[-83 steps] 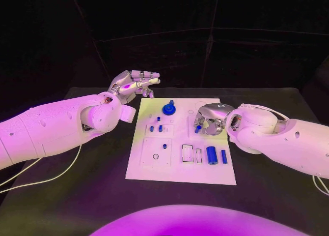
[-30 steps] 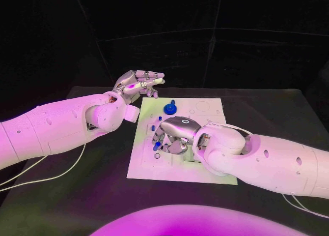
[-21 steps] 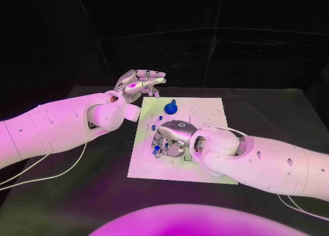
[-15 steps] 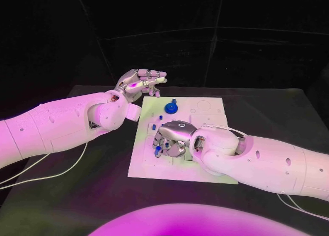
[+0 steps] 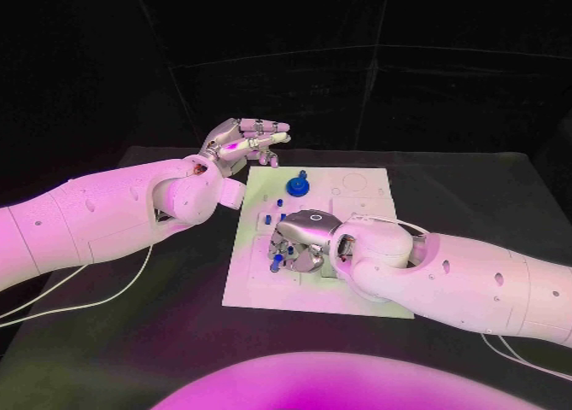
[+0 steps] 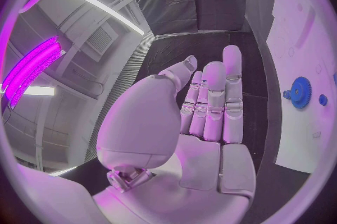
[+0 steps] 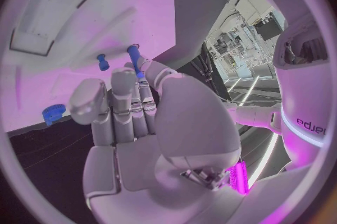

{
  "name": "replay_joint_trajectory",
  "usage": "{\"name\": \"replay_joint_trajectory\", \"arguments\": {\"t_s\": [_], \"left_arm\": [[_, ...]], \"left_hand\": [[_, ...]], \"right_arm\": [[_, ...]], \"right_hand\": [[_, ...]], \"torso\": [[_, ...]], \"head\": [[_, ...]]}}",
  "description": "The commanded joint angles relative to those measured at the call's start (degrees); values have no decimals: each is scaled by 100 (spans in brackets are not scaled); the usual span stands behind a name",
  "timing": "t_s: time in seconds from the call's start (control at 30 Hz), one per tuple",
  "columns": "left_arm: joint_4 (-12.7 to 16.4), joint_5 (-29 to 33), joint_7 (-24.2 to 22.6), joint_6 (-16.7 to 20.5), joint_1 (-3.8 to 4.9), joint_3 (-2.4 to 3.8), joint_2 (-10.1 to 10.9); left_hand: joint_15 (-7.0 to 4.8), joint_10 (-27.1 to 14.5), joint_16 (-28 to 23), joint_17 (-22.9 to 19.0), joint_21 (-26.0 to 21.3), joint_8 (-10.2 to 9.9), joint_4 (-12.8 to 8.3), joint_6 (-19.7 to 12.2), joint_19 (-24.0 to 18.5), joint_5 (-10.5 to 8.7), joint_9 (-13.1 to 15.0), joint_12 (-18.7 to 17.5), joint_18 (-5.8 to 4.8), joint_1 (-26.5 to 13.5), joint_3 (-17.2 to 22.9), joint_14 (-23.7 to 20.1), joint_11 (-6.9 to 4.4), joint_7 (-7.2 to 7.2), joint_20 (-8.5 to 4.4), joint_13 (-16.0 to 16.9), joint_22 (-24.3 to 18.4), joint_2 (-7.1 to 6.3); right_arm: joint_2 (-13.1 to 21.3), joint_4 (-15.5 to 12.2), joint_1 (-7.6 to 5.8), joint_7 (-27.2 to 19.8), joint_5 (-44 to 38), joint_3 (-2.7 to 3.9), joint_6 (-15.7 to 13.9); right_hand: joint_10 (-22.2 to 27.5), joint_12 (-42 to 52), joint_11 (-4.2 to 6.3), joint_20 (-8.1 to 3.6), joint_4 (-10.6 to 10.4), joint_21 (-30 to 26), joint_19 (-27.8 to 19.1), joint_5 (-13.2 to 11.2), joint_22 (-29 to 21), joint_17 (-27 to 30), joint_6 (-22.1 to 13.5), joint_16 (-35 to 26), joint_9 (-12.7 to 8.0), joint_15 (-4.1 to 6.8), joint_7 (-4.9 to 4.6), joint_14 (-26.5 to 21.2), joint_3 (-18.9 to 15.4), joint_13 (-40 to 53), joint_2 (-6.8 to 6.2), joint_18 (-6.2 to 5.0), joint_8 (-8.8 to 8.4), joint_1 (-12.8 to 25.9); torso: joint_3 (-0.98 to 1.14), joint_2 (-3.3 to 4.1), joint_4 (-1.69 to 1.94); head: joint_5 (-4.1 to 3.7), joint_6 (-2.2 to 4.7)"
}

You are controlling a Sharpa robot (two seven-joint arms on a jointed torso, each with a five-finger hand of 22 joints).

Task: Assemble the parts on the task board

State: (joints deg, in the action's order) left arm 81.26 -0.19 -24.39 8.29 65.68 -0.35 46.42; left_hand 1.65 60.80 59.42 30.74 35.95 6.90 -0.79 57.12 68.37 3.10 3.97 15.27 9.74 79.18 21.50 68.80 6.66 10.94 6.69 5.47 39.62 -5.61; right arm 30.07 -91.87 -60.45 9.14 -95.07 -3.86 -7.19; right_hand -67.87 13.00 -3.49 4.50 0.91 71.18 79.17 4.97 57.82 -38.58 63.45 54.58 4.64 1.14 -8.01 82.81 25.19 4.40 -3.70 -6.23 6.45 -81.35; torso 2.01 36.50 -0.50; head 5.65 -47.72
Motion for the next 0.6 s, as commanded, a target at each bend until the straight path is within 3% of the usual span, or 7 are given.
{"name": "replay_joint_trajectory", "arguments": {"t_s": [0.03, 0.6], "left_arm": [[7, 19, -30, -66, 10, 5, 2], [14, 19, -24, -72, 10, 5, 14]], "left_hand": [[-10, -44, -19, -6, -34, 38, -13, -31, -15, 13, -2, 31, 72, -4, -37, -32, -1, 6, 42, 8, -10, 56], [-10, -44, -19, -6, -34, 38, -13, -31, -15, 13, -2, 31, 72, -4, -37, -32, -1, 6, 42, 8, -10, 56]], "right_arm": [[-12, 7, -3, 12, -59, -1, 109], [-99, 97, 12, 107, -150, -3, 196]], "right_hand": [[-43, -31, 0, -7, 10, 39, 37, 23, 6, 3, 40, -5, 10, 39, 14, 3, 23, 6, -4, 23, 18, -51], [-41, -48, -8, -6, 17, 36, 32, 25, 0, 6, 33, -9, 5, 34, 6, 3, 27, 6, -11, 22, 9, -40]], "torso": [[-3, -3, -1], [0, -1, -5]], "head": [[12, -7], [26, -28]]}}
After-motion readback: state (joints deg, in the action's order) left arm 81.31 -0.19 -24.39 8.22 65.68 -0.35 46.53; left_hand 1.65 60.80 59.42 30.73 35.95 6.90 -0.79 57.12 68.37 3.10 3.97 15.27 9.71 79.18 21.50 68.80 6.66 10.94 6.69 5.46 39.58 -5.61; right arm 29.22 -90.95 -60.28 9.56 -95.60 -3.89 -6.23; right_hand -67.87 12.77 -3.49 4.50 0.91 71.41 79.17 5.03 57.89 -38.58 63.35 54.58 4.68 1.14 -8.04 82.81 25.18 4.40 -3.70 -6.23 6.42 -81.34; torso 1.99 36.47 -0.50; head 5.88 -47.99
